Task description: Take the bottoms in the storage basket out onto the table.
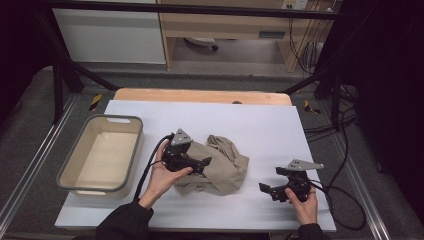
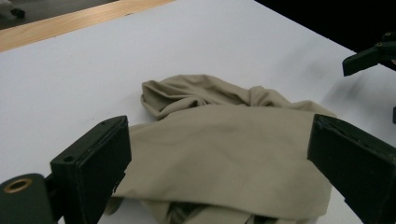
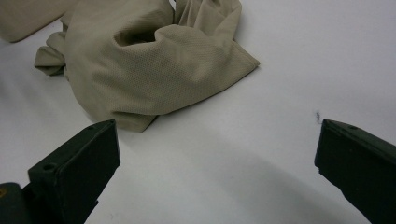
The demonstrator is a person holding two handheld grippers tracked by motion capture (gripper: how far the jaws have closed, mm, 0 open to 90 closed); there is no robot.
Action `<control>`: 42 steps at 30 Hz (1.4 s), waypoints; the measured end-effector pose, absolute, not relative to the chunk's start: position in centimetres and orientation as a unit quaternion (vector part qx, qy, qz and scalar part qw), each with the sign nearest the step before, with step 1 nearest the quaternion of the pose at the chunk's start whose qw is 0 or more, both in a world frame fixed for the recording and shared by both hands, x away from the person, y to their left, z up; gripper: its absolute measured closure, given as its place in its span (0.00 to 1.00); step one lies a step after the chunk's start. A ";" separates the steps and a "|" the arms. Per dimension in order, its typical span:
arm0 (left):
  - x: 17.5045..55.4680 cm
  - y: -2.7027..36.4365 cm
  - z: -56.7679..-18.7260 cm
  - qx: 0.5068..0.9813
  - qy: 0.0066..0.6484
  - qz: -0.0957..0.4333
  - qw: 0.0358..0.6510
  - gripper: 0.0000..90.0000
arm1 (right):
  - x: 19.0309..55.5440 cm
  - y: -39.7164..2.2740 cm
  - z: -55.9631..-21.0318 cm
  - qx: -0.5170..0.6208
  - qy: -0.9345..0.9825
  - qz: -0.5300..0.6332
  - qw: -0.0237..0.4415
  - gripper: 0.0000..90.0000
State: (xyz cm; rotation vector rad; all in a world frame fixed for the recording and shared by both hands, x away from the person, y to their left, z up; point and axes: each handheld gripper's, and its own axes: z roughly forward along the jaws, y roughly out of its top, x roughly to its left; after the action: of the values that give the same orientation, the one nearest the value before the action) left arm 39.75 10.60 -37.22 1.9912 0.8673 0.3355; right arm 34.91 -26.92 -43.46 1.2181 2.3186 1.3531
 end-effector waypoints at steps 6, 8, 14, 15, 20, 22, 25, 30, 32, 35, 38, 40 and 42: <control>39.3 12.5 -37.5 0.805 0.361 0.145 0.447 0.07 | 34.9 -26.9 -43.5 0.410 0.784 0.456 0.097 0.01; 39.1 13.0 -37.7 0.802 0.366 0.146 0.449 0.07 | 34.9 -26.9 -43.5 0.411 0.783 0.456 0.097 0.01; 38.4 14.7 -38.5 0.801 0.374 0.154 0.442 0.07 | 34.9 -26.9 -43.5 0.411 0.783 0.456 0.096 0.01; 38.3 15.1 -38.7 0.800 0.376 0.155 0.440 0.07 | 34.9 -26.9 -43.5 0.411 0.784 0.456 0.096 0.01; 37.6 16.4 -39.3 0.796 0.383 0.160 0.440 0.06 | 35.0 -26.9 -43.6 0.411 0.784 0.455 0.097 0.01; 37.3 16.9 -39.5 0.796 0.383 0.163 0.439 0.06 | 35.0 -26.8 -43.6 0.412 0.784 0.454 0.096 0.01; 36.7 17.6 -40.0 0.795 0.384 0.172 0.437 0.06 | 35.0 -26.8 -43.6 0.413 0.784 0.454 0.096 0.01; 36.1 18.5 -40.6 0.789 0.391 0.177 0.440 0.06 | 35.0 -26.8 -43.6 0.413 0.785 0.453 0.095 0.01; 35.9 18.7 -40.9 0.790 0.393 0.177 0.437 0.06 | 35.0 -26.8 -43.6 0.412 0.784 0.454 0.093 0.01; 35.7 19.1 -41.2 0.791 0.394 0.179 0.432 0.06 | 35.0 -26.8 -43.6 0.414 0.784 0.453 0.092 0.01; 35.6 19.5 -41.4 0.789 0.398 0.181 0.432 0.06 | 35.0 -26.8 -43.6 0.412 0.785 0.454 0.090 0.01; 35.6 19.9 -41.3 0.786 0.401 0.182 0.434 0.06 | 35.0 -26.7 -43.7 0.413 0.784 0.454 0.090 0.01; 35.5 20.1 -41.3 0.783 0.403 0.182 0.437 0.06 | 35.0 -26.7 -43.7 0.414 0.784 0.455 0.089 0.01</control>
State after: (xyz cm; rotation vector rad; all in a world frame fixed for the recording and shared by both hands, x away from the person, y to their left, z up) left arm 35.53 20.06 -41.31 1.9485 1.0023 0.4529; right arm 34.97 -26.72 -43.68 1.2305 2.3324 1.3532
